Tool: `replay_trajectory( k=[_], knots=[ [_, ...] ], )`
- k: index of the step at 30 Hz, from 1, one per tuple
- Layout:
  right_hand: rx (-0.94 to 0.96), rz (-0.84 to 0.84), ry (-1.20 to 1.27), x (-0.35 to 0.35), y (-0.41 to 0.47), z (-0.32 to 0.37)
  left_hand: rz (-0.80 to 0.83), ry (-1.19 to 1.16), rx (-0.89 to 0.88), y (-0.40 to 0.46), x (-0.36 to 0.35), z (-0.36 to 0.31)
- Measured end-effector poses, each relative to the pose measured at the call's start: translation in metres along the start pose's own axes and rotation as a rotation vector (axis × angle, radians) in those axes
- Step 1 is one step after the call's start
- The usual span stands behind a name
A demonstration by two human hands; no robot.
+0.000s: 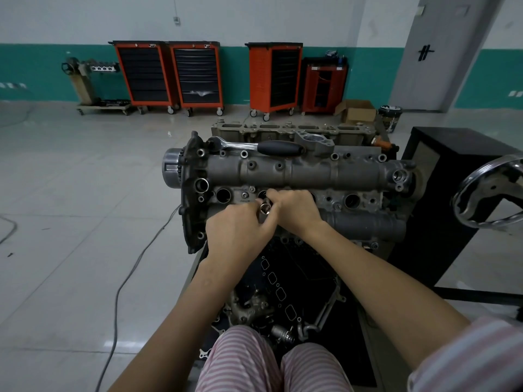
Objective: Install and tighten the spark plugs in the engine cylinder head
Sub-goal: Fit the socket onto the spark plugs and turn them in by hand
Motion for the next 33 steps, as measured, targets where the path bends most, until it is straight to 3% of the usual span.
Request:
replay_trajectory(
  k=[10, 19, 22, 26, 33],
  knots=[
    [0.022, -0.05, 0.0, 0.005, 0.0, 0.003, -0.102, 0.029, 0.028, -0.001, 0.014, -0.004],
    [-0.003, -0.007, 0.073, 0.006, 0.0, 0.002, -0.054, 0.152, -0.001, 0.002, 0.012, -0.006],
    [0.003, 0.076, 0.029, -0.002, 0.0, 0.0, -0.055, 0.128, -0.033, 0.003, 0.013, -0.007],
    [0.011, 0.046, 0.004, 0.0, -0.001, 0.003, -0.043, 0.067, -0.088, 0.003, 0.012, -0.012],
    [0.027, -0.039, -0.078, 0.001, -0.001, 0.003, 0.081, 0.049, 0.058, 0.002, 0.002, 0.001]
  ],
)
Point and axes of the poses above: each hand's wrist, its own y-axis towards the middle knuckle, its own x-axis out of the back of the hand, z = x × y, the point moved 7 cm from there along y, towards the middle knuckle, and after that the axes turned 1 degree about y, right-handed, at the moved point
